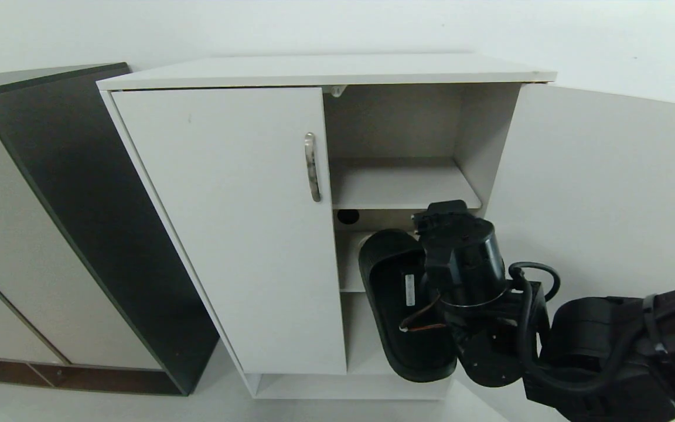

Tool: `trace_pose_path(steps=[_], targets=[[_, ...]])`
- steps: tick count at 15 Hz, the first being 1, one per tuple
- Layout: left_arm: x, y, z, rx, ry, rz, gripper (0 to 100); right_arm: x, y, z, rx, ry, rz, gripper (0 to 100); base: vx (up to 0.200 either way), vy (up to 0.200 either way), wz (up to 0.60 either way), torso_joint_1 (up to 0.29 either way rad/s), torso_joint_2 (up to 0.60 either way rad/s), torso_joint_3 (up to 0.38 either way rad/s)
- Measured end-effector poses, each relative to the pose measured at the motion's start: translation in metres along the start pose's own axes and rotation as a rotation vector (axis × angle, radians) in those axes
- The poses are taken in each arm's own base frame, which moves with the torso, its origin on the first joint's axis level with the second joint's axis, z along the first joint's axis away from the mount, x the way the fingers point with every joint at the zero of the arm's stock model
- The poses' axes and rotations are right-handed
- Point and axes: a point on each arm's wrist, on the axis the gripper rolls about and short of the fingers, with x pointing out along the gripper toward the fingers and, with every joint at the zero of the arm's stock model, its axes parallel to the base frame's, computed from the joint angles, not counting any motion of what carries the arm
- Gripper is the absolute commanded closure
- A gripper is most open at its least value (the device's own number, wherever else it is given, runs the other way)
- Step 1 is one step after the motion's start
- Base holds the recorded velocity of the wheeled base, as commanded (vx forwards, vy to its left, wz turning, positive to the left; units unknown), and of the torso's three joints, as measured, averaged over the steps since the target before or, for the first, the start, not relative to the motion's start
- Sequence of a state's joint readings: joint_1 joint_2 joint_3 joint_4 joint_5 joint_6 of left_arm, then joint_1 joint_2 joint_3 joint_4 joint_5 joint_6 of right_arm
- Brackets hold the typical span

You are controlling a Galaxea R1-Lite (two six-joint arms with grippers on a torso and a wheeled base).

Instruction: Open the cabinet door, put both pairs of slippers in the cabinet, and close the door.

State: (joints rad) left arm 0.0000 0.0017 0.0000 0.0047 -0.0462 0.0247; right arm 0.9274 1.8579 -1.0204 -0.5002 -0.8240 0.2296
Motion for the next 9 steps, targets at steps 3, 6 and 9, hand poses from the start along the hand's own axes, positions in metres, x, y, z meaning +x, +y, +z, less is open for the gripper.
trace_pose_path(steps=[3,6,9], targets=[[0.000,0.000,0.000,0.000,0.000,0.000,100,-0.010,0.001,0.019,0.040,-0.042,0.023,100,0.000,0.000,0.00,0.000,0.00,0.000],[0.000,0.000,0.000,0.000,0.000,0.000,100,-0.014,0.000,0.025,0.052,-0.054,0.025,100,0.000,0.000,0.00,0.000,0.00,0.000],[0.000,0.000,0.000,0.000,0.000,0.000,100,-0.015,-0.001,0.026,0.041,-0.059,0.015,100,0.000,0.000,0.00,0.000,0.00,0.000]])
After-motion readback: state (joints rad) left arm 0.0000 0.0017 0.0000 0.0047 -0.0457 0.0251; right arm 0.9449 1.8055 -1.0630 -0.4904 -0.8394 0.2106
